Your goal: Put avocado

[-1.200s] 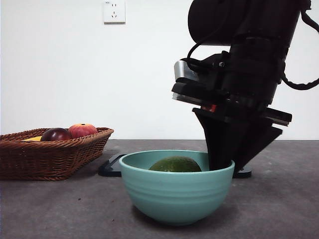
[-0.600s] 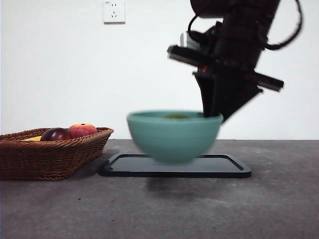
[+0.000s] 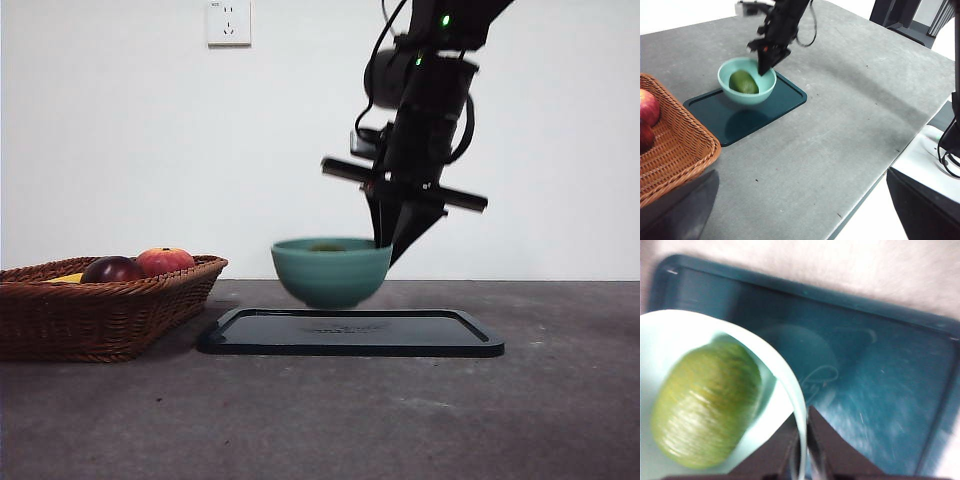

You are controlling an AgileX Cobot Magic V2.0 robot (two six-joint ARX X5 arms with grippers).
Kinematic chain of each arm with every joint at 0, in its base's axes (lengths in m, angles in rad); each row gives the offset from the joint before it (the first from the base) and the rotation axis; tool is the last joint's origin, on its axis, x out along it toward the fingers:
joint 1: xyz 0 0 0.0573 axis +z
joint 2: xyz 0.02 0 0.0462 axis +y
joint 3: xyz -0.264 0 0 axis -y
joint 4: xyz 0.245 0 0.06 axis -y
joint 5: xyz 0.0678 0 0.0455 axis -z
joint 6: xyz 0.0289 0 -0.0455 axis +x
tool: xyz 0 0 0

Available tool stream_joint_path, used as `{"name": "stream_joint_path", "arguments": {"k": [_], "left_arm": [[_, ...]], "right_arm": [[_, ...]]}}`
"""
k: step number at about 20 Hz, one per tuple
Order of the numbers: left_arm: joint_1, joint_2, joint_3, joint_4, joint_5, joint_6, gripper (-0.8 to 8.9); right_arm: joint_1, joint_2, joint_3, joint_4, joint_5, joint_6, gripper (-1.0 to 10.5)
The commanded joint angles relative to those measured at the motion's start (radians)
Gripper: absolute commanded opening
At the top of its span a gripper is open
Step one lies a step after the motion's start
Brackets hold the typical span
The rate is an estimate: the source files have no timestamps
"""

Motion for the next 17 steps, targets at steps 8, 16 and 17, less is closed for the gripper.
{"name": "stream_joint_path", "arguments": {"k": [8, 16, 17], "left_arm": [[-0.006, -0.001, 0.008, 0.01, -0.002, 0.0, 5.89], [-0.006, -0.001, 0.008, 0.003, -0.002, 0.0, 5.89], [-0.006, -0.001, 0.008, 0.003, -0.002, 0.0, 5.89]], "right_arm": [[0.006, 0.066, 0.026, 0.005, 0.006, -0.013, 0.8], [-0.039, -0.107, 0.139, -0.134, 0.088, -0.056, 4.7], [-0.032, -0.164, 0.139, -0.154, 0.109, -0.072, 5.0]]}}
